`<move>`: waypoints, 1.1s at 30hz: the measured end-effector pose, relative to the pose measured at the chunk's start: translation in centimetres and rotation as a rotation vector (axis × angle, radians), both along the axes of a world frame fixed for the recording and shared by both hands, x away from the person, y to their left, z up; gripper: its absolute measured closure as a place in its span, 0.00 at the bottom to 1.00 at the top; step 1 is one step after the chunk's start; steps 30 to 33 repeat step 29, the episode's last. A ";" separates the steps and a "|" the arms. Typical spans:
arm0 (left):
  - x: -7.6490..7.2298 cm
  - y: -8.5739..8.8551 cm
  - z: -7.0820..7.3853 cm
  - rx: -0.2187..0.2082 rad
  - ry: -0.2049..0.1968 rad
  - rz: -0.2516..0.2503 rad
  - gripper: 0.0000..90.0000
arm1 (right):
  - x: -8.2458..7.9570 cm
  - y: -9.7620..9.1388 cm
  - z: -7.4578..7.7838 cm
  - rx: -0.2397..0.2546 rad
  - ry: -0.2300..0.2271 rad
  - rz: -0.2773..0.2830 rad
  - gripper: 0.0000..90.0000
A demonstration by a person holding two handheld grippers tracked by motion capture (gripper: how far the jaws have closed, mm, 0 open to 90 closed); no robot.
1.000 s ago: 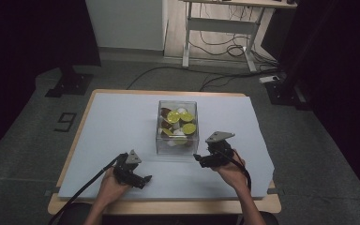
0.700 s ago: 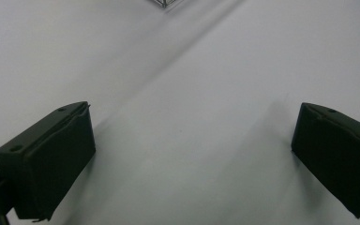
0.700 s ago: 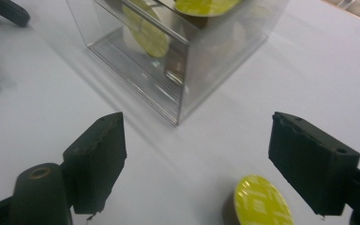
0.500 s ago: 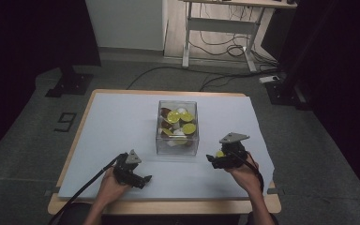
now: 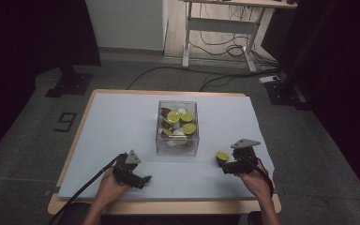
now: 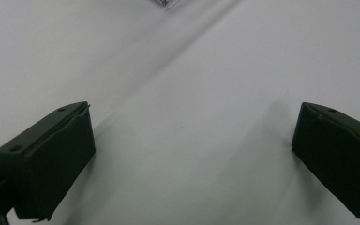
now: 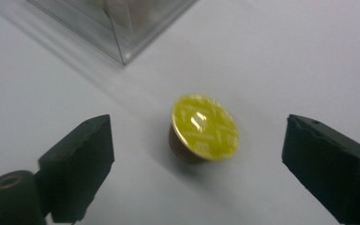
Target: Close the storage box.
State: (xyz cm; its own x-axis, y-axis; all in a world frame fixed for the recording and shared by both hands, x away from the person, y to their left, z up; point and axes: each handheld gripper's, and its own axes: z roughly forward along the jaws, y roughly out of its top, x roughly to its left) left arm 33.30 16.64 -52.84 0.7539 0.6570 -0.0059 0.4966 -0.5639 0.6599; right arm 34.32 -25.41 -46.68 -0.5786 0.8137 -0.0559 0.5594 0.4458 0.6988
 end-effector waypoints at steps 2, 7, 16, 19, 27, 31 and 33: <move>0.0 0.1 0.0 0.002 -0.001 0.003 0.00 | -0.1 -0.4 -0.6 -0.002 0.010 -0.009 0.06; 0.0 0.7 0.0 0.003 -0.001 0.013 0.00 | -0.3 -1.1 -2.1 0.004 0.049 -0.018 0.03; 0.0 1.0 0.0 0.000 0.000 0.006 0.00 | 0.1 -1.7 -5.4 -0.020 0.126 -0.015 0.00; 0.0 1.0 0.0 0.000 0.000 0.006 0.00 | 0.1 -1.7 -6.0 -0.016 0.124 -0.005 0.00; 0.0 1.0 0.0 0.000 -0.001 0.006 0.00 | -0.9 -2.4 -7.0 0.067 0.017 -0.013 0.00; 0.0 1.0 0.0 0.000 -0.001 0.006 0.00 | -1.0 -2.4 -7.0 0.066 0.017 -0.014 0.00; 0.0 1.0 0.0 0.000 -0.001 0.006 0.00 | -1.0 -2.4 -7.0 0.066 0.017 -0.014 0.00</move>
